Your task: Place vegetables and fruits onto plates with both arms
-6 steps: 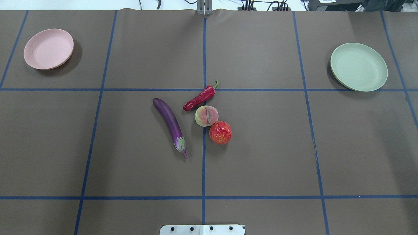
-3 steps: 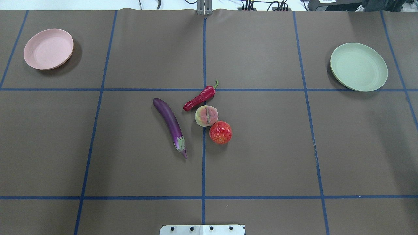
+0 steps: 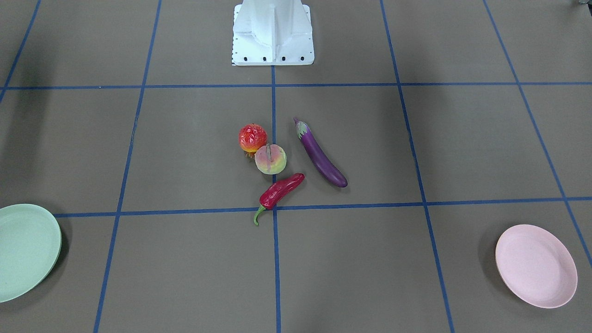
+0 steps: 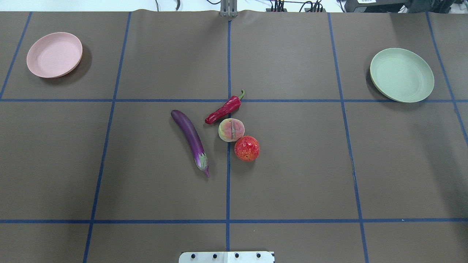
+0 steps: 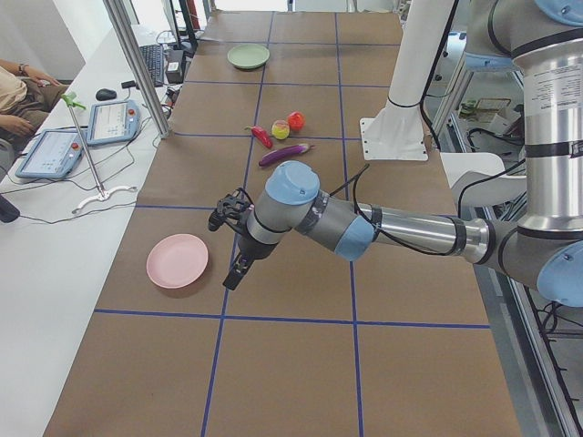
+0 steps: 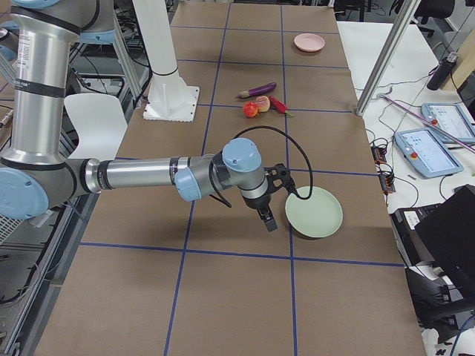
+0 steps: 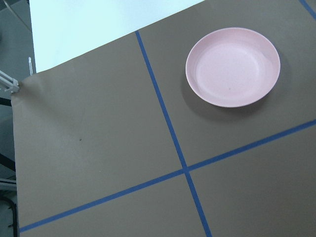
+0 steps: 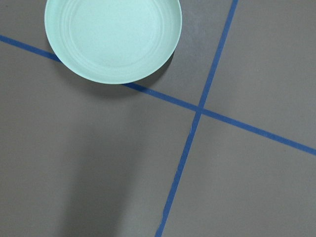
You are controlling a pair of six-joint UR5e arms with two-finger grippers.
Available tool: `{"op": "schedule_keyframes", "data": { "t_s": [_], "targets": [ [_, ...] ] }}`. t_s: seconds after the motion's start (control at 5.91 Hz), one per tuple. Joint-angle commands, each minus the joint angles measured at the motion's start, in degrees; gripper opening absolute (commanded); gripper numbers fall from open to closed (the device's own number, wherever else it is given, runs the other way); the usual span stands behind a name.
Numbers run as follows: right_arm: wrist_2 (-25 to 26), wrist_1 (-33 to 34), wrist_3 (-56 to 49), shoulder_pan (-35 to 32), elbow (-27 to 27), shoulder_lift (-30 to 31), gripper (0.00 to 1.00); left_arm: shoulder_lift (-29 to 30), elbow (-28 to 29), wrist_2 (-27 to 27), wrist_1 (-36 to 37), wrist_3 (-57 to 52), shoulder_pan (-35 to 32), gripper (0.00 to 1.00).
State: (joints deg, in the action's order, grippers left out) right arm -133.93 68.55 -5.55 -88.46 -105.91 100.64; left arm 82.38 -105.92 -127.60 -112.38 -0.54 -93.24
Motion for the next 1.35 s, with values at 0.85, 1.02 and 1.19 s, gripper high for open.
{"op": "schedule_keyframes", "data": {
  "t_s": [0.85, 1.02, 1.19],
  "targets": [
    [14.0, -1.4, 47.6, 42.1, 0.5, -34.5, 1.00, -0.1, 2.6, -6.2, -1.0, 0.7, 0.7, 1.00],
    [20.1, 10.6, 49.6, 47.3, 0.8, -41.5, 1.00, -0.2, 2.6, -6.2, -1.2, 0.7, 0.7, 1.00],
    [26.6, 13.1, 54.1, 52.4, 2.6, -44.2, 1.00, -0.2, 2.6, -6.2, -1.2, 0.7, 0.7, 1.00]
  ]
}}
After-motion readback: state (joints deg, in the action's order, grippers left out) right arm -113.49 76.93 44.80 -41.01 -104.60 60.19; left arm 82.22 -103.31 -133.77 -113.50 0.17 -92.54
